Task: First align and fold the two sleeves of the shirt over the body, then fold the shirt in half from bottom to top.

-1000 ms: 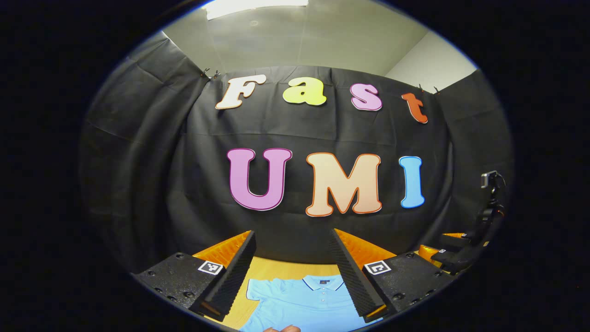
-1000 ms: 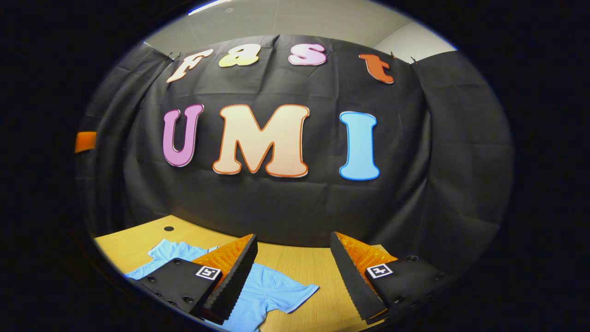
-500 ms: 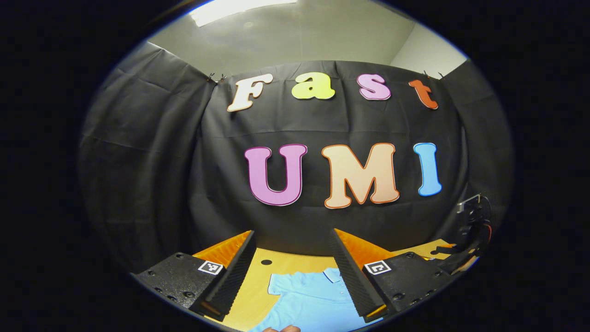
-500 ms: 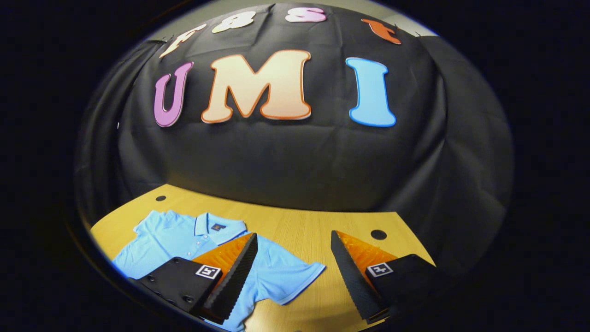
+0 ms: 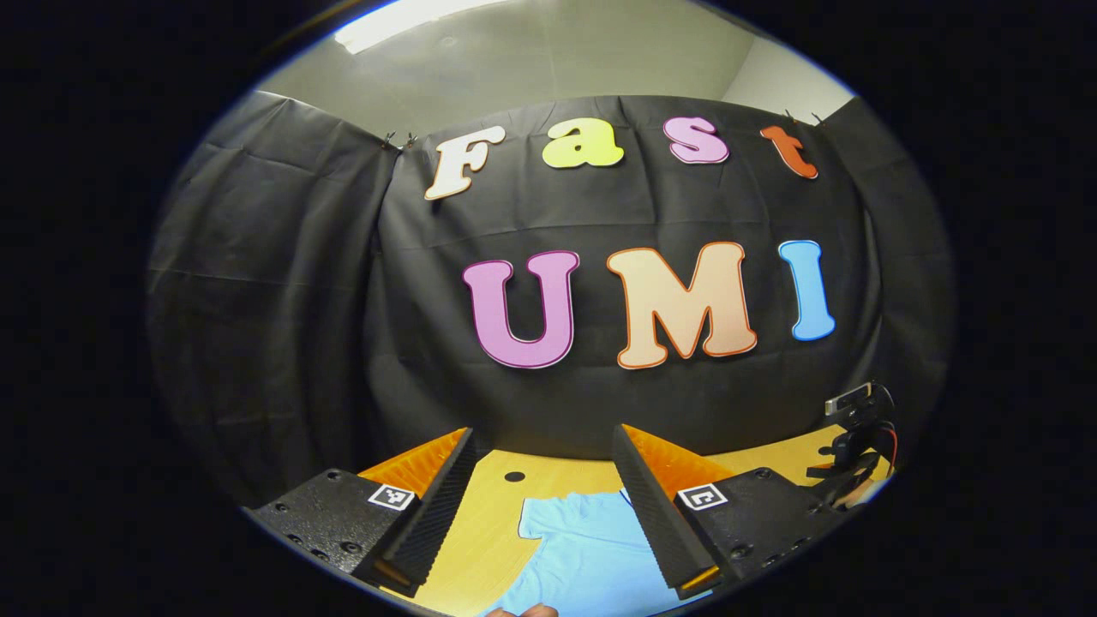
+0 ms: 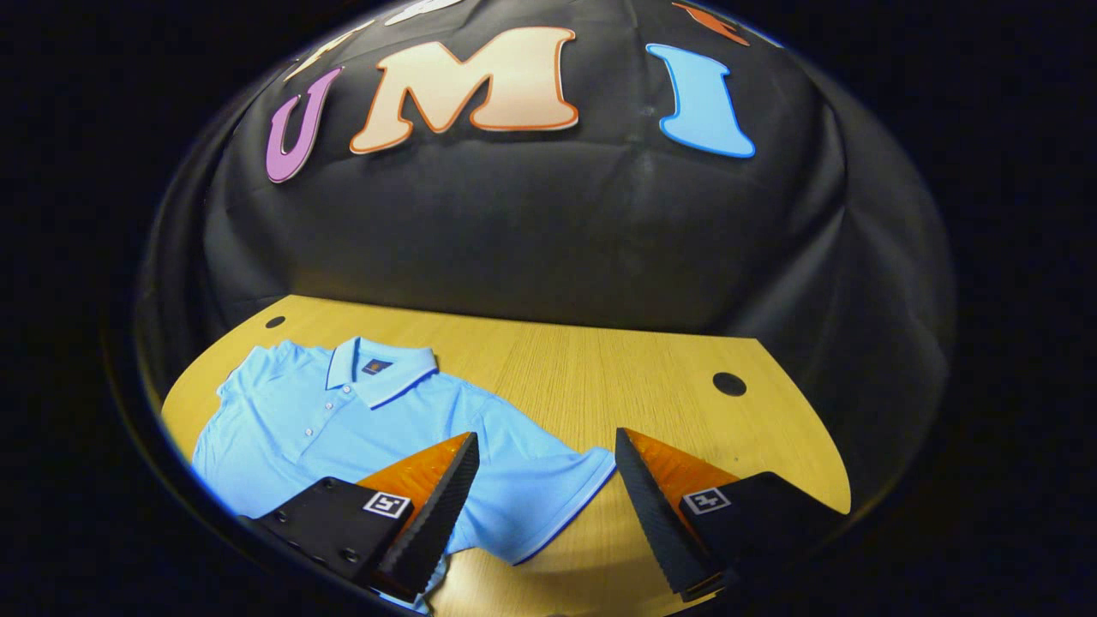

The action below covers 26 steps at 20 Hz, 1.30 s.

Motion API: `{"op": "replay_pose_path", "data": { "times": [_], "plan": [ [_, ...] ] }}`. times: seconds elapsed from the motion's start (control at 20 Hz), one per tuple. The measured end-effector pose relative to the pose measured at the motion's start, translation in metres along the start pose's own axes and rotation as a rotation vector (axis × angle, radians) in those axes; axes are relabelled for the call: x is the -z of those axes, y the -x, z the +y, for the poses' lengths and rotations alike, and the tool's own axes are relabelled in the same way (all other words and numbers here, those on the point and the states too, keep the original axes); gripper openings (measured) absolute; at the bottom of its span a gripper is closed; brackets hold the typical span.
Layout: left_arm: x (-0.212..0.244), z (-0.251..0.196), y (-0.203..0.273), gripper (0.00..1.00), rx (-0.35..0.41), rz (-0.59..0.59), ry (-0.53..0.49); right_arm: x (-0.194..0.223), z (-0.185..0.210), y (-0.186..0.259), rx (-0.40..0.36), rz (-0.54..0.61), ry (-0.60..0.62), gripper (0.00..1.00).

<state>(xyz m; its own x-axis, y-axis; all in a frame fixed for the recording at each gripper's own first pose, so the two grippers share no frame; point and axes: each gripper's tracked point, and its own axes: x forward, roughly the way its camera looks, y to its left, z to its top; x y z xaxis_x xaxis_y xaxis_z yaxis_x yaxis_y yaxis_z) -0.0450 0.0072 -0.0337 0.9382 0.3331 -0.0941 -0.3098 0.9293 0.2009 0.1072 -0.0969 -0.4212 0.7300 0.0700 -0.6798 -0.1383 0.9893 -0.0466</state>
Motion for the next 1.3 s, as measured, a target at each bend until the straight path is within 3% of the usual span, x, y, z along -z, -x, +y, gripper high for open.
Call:
{"op": "replay_pose_path", "data": {
  "times": [0.55,0.85,0.9,1.0,1.05,1.1,1.3],
  "plan": [
    [0.02,-0.007,-0.01,0.95,-0.022,0.064,-0.006,0.059,-0.006,-0.037,0.024,0.155,0.008,0.99],
    [0.028,-0.013,-0.017,0.96,-0.018,0.082,-0.009,0.069,0.003,-0.04,-0.037,0.182,-0.043,0.96],
    [0.029,-0.014,-0.018,1.0,-0.016,0.087,-0.004,0.067,0.007,-0.042,-0.05,0.169,-0.036,0.77],
    [0.031,-0.017,-0.021,0.97,-0.01,0.093,0.003,0.066,0.015,-0.039,-0.07,0.166,-0.03,0.38],
    [0.032,-0.018,-0.021,1.0,-0.007,0.094,0.003,0.067,0.018,-0.04,-0.07,0.161,-0.023,0.27],
    [0.033,-0.018,-0.023,0.97,-0.005,0.093,0.005,0.067,0.019,-0.04,-0.068,0.16,-0.021,0.12],
    [0.032,-0.018,-0.02,0.97,-0.008,0.082,0.033,0.059,0.022,-0.037,-0.076,0.157,-0.071,0.03]
  ]
}}
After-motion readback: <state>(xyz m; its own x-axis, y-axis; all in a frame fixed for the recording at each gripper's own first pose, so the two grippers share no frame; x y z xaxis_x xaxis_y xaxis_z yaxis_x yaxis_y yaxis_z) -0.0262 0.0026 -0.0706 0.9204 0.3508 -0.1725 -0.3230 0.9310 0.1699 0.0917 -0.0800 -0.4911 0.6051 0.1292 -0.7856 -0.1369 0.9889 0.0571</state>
